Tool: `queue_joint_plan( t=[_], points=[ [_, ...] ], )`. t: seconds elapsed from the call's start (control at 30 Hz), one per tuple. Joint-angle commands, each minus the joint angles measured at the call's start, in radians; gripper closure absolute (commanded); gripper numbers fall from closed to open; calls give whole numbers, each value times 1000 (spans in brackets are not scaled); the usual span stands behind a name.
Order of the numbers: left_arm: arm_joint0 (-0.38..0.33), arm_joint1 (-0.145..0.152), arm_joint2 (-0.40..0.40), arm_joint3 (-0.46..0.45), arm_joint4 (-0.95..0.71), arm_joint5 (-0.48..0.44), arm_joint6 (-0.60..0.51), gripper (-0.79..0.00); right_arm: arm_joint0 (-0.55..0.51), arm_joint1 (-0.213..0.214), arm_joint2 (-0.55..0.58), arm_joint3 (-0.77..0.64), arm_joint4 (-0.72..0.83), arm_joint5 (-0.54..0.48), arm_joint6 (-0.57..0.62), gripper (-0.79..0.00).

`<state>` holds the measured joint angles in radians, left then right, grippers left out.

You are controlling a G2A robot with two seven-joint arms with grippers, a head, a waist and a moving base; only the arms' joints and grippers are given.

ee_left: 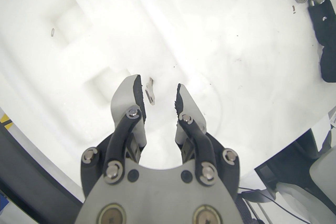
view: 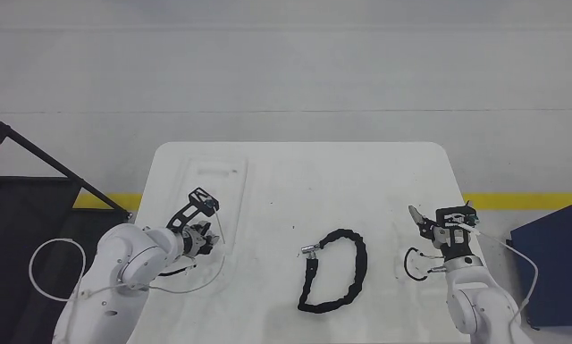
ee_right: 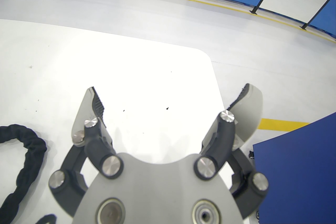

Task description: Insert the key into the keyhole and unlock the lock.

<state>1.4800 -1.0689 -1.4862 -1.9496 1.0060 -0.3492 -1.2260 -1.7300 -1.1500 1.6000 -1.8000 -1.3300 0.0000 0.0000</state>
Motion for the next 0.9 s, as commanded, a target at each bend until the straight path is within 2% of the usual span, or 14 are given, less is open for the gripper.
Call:
queue_joint_plan(
  t=[0.0,0.1,0.2,0.53,0.6,0.67,0.77,0.87],
  points=[
    [1,2,-1,0,0,1,1,-296,0,0,0,0,0,0,0,-785],
    [3,5,-1,-4,0,0,0,-286,0,0,0,0,0,0,0,-785],
    [8,7,-1,-2,-4,4,1,-225,0,0,0,0,0,0,0,-785],
    [4,14,13,22,-1,16,5,-206,0,0,0,0,0,0,0,-785],
    [1,15,16,25,0,21,6,-157,0,0,0,0,0,0,0,-785],
    [-2,16,19,29,4,25,7,-65,0,0,0,0,0,0,0,-785],
    [-5,18,22,34,6,31,8,-99,0,0,0,0,0,0,0,-785],
    [-7,20,25,32,16,29,17,-86,0,0,0,0,0,0,0,-785]
  ],
)
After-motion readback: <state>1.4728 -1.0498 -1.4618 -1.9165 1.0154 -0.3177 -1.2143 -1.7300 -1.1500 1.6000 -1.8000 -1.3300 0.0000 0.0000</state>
